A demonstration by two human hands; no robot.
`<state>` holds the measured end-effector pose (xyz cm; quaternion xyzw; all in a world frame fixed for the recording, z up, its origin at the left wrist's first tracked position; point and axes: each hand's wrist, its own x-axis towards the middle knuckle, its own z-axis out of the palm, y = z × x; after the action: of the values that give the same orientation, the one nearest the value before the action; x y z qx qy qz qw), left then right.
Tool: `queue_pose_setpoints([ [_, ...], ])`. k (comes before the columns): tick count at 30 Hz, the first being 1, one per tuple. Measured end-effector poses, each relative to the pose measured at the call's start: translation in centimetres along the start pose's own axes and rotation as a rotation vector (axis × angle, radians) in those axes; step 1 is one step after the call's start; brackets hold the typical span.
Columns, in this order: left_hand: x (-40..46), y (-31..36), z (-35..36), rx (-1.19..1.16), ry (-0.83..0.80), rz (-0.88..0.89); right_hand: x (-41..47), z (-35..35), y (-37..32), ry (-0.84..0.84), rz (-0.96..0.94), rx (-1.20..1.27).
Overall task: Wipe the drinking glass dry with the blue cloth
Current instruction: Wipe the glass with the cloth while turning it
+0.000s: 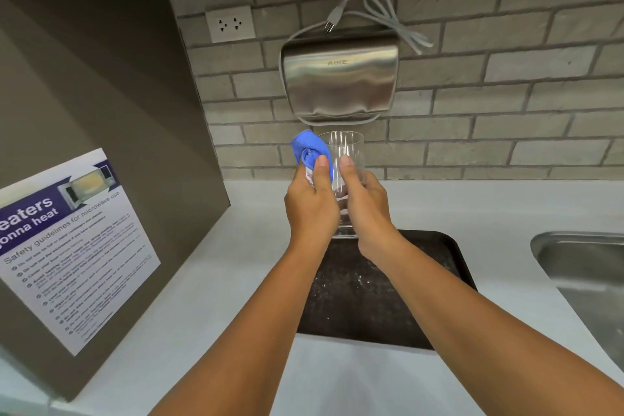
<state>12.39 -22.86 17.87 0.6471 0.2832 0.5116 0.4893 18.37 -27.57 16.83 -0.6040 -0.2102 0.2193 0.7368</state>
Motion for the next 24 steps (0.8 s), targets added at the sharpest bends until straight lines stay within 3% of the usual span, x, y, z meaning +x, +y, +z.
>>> queue_pose_setpoints([
  [4, -0.7, -0.5, 0.0, 0.068, -0.045, 0.171, 0.0, 0.0, 0.0, -0.012, 0.019, 0.021],
  [6, -0.1, -0.5, -0.5, -0.036, -0.068, 0.038, -0.1, -0.3, 0.0, -0.015, 0.020, 0.070],
  [9, 1.2, -0.7, -1.4, -0.196, -0.106, -0.302, 0.0, -0.7, 0.3, -0.068, 0.028, 0.145],
  [13, 1.7, -0.1, -2.0, -0.235, -0.154, -0.480, 0.0, -0.8, 0.4, -0.115, 0.065, 0.177],
  [15, 1.4, 0.1, -1.5, -0.221, -0.092, -0.415, 0.0, -0.7, 0.3, -0.121, 0.065, 0.164],
  [17, 0.4, 0.3, -1.1, -0.104, -0.047, -0.165, 0.0, -0.5, 0.1, -0.101, 0.053, 0.124],
  [20, -0.5, 0.1, -0.9, 0.081, -0.122, 0.179, 0.1, -0.4, -0.3, -0.079, 0.046, 0.103],
  [22, -0.2, 0.2, -0.8, 0.114, -0.142, 0.221, 0.0, -0.4, -0.6, -0.105, 0.061, 0.106],
  [24, 0.4, 0.8, -0.8, 0.040, -0.100, 0.094, -0.2, -0.5, -0.7, -0.124, 0.072, 0.112],
])
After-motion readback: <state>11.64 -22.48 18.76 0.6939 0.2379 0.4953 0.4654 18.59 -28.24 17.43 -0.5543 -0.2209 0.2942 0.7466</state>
